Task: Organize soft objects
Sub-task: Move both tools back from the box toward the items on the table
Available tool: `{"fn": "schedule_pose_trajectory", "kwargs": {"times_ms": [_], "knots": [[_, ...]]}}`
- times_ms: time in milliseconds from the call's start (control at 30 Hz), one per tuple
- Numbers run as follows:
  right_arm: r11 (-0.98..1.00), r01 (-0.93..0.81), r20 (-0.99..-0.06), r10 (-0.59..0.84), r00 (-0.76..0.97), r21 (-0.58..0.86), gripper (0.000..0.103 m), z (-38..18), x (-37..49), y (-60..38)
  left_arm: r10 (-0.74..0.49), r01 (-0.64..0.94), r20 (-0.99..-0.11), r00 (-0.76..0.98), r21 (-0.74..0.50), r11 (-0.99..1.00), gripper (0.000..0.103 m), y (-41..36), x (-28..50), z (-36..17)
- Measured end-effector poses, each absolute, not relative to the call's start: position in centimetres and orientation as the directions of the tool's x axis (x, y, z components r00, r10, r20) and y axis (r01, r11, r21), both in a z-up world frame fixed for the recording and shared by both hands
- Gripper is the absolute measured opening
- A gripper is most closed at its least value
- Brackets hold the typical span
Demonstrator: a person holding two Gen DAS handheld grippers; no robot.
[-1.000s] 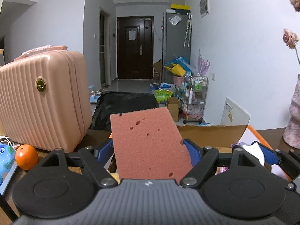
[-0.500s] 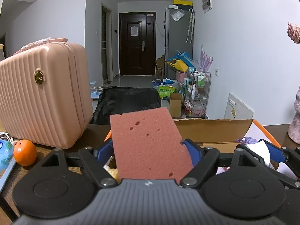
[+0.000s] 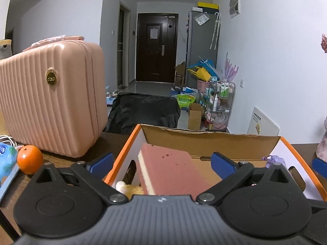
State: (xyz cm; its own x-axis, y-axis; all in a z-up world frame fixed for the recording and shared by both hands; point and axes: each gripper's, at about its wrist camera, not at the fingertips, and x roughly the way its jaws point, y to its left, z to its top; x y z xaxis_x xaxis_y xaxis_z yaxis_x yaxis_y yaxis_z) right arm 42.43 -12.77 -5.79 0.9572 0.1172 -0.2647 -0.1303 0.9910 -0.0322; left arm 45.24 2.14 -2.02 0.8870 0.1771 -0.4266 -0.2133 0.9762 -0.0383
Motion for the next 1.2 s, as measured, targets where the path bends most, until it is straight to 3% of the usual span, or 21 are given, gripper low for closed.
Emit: {"fn": "schedule_pose_trajectory", "kwargs": {"times_ms": [533,1200], "knots": [[0.992,-0.123,-0.253,0.11,0.961,-0.037,0.103,-5.9,41.8,-13.2,0.174,-0.213,-0.425,0.888,-0.046,0.976,0.103,2.0,44.7,-1.7],[0.989,-0.146,-0.223,0.14,0.965,-0.009,0.103,-5.5,38.7,-15.3,0.122,-0.139,-0.355,0.927,-0.024,0.99,0.103,1.3,40.0,-0.6]]}}
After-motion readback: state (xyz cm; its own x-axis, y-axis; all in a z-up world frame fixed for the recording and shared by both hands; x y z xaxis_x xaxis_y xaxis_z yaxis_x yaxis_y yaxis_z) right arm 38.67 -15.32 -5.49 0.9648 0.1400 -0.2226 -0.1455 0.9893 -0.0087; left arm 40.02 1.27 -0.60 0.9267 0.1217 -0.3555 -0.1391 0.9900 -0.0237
